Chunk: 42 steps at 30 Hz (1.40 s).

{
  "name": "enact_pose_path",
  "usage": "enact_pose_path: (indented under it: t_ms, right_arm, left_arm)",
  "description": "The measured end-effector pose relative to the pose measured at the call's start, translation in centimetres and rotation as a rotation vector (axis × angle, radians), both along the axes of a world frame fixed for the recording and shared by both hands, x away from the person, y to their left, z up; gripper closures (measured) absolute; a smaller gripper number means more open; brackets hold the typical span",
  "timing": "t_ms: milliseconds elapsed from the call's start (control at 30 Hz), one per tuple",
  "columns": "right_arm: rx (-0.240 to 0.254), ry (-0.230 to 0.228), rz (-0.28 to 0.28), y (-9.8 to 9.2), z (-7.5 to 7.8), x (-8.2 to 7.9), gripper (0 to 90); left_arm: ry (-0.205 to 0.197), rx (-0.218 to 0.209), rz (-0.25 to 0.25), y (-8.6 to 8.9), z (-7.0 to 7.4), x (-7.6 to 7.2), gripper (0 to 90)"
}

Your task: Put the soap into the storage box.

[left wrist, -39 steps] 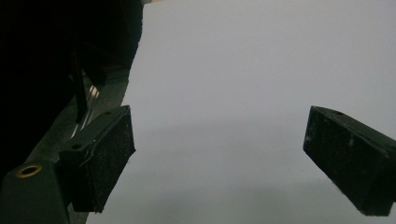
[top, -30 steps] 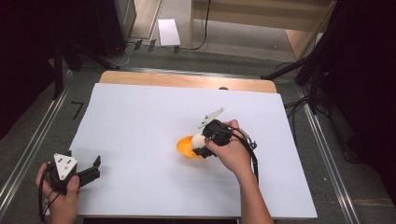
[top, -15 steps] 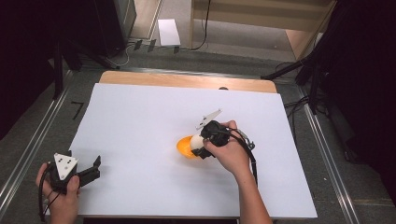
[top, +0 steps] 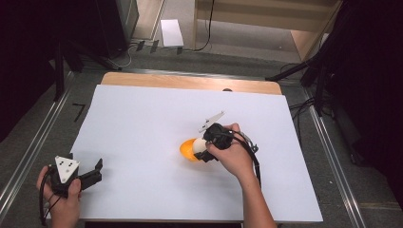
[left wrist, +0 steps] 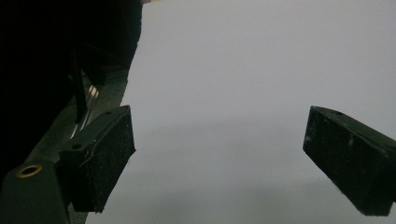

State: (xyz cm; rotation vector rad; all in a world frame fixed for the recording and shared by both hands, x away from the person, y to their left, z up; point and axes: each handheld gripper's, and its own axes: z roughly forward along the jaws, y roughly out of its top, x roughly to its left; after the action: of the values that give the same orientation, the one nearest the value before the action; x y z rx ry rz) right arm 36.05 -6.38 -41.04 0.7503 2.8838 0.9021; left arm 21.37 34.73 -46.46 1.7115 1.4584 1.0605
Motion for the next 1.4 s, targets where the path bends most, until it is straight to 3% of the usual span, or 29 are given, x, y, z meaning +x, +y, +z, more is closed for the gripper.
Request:
enact_pose_path:
  t_ms: [367,1400]
  right_arm:
    - [-0.001,0.016,-0.006,0.0,0.0,0.1,23.2]
    - [0.027,-0.01,-0.046,-1.1,0.6,0.0,20.6]
  left_arm:
    - [0.0,-0.001,0.0,0.0,0.0,0.0,9.5]
    - [0.001,-0.001,-0.002,0.0,0.0,0.0,9.5]
